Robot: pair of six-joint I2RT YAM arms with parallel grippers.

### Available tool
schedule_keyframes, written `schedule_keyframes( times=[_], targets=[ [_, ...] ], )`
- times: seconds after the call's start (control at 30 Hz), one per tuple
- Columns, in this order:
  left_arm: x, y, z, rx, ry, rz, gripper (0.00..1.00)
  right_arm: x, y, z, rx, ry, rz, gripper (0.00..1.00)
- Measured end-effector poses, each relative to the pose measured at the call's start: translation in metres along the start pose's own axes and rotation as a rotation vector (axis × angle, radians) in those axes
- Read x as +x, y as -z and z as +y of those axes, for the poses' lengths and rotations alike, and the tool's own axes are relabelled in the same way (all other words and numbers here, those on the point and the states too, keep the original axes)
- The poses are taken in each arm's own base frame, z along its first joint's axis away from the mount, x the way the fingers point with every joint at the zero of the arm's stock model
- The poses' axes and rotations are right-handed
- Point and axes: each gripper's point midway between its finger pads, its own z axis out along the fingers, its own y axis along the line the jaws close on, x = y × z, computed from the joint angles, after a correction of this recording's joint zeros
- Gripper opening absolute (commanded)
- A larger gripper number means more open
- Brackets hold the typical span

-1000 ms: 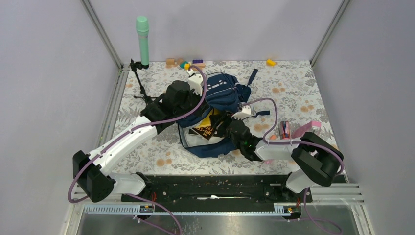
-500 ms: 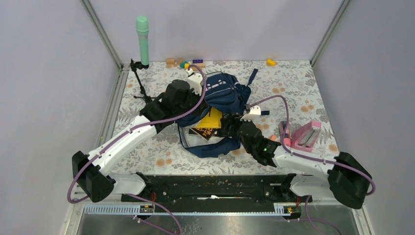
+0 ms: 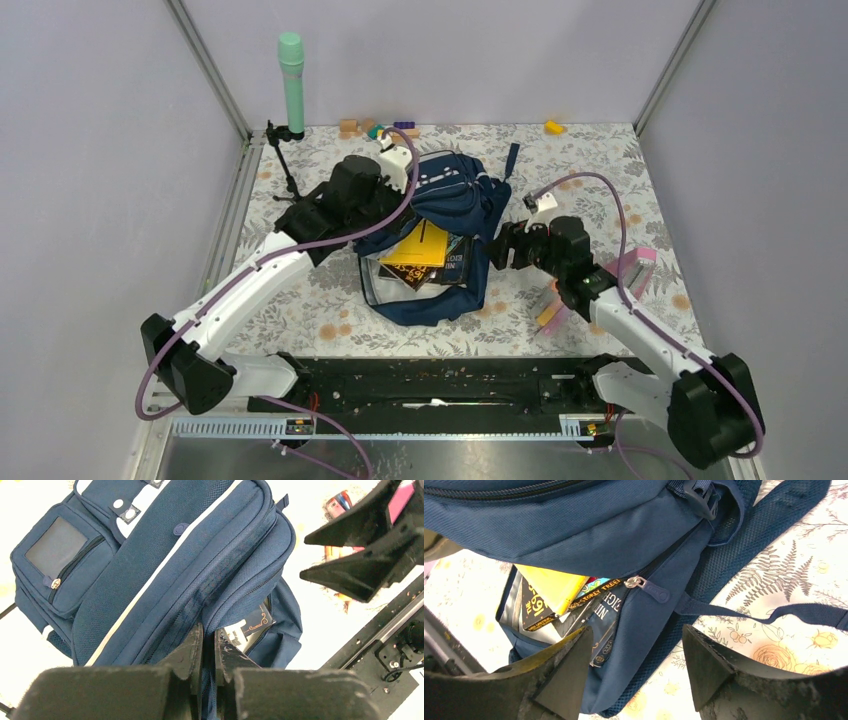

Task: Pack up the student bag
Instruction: Zip the student bag at the center of the board.

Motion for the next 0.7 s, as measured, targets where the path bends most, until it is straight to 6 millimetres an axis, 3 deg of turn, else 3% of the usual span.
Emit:
schedule_keyframes(
  times=[0.17, 0.33, 0.7],
  targets=[
    [0.002, 0.005, 0.001, 0.017, -0.067, -0.004, 0.0, 0.003, -0.014, 0.003, -0.141, 0.015, 0.115, 0.62],
    [0.007, 0.005, 0.003, 0.017, -0.098, 0.003, 0.0, 0.008, -0.027, 0.014, -0.242, 0.047, 0.17, 0.62],
    [0.007, 0.005, 0.001, 0.028, -0.108, 0.004, 0.0, 0.005, -0.039, -0.006, -0.23, 0.101, 0.186, 0.64]
  ],
)
